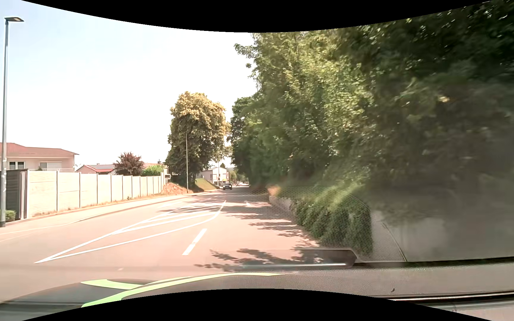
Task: Follow the waypoints while adhering to traffic rules and regulations
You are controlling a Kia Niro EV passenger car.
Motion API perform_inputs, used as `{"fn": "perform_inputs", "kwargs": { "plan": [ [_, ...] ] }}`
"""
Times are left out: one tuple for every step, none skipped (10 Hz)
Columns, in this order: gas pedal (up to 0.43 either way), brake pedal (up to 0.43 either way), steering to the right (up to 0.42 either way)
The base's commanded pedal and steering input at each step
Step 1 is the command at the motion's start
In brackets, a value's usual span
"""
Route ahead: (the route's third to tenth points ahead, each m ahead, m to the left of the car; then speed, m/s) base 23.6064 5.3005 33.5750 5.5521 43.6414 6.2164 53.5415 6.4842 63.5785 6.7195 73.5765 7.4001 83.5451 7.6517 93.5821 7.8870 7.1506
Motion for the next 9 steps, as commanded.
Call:
{"fn": "perform_inputs", "kwargs": {
  "plan": [
    [0.039, 0.0, -0.045],
    [0.039, 0.0, -0.038],
    [0.039, 0.0, -0.035],
    [0.039, 0.0, -0.032],
    [0.039, 0.0, -0.024],
    [0.039, 0.0, -0.016],
    [0.039, 0.0, -0.011],
    [0.039, 0.0, -0.011],
    [0.039, 0.0, -0.009]
  ]
}}
